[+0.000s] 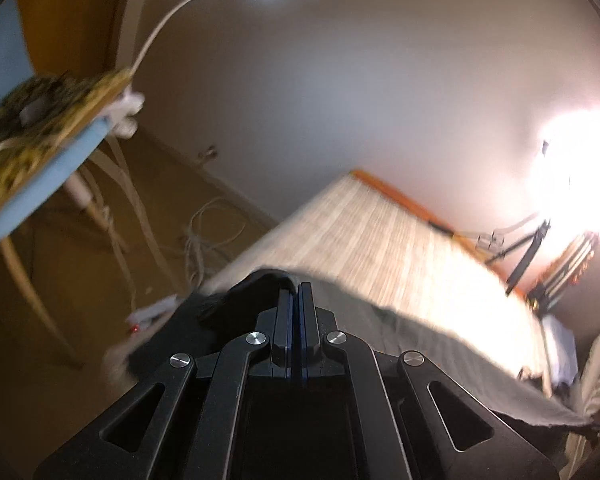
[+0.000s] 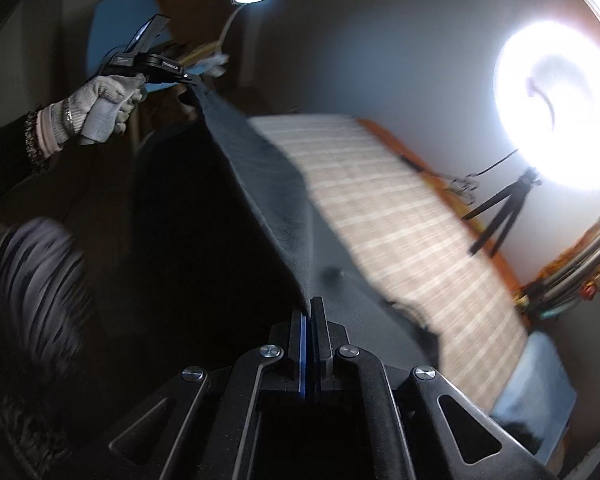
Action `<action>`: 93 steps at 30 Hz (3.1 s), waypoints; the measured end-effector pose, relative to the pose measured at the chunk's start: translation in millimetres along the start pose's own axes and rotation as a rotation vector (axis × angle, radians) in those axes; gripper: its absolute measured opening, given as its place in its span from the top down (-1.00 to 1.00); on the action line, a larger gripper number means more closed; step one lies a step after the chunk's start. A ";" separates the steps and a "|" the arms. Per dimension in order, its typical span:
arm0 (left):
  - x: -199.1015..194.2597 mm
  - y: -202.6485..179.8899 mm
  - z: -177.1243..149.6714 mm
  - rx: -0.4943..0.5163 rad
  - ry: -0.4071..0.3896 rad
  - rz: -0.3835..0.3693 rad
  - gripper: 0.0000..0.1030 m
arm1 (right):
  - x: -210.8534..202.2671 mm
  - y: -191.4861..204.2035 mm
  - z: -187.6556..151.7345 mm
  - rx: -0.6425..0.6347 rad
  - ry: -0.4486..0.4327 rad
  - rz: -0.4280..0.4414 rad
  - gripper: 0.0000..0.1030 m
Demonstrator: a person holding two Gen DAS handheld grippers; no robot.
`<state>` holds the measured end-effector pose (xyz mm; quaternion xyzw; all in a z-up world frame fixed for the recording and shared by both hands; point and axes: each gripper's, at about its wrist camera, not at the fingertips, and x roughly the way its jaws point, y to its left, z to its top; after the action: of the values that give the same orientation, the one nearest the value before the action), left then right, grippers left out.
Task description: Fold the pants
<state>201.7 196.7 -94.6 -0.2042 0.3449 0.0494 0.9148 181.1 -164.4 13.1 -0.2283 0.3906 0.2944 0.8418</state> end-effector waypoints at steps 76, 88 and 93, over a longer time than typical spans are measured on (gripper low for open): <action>0.5 42.3 -4.8 0.069 -0.016 0.090 0.01 | 14.8 17.7 -98.1 0.479 -0.014 0.045 0.21; -0.8 -145.6 -7.1 0.364 0.086 -0.289 -0.23 | -50.3 -24.6 -176.1 0.788 -0.040 -0.271 -0.11; 7.7 -227.6 -32.0 0.460 0.160 -0.415 -0.26 | -67.2 -40.6 -208.6 0.887 -0.042 -0.339 -0.12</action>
<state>240.6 -24.2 -44.0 -0.0613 0.3690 -0.2337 0.8975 64.3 -343.2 -50.6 0.0989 0.4187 -0.0377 0.9019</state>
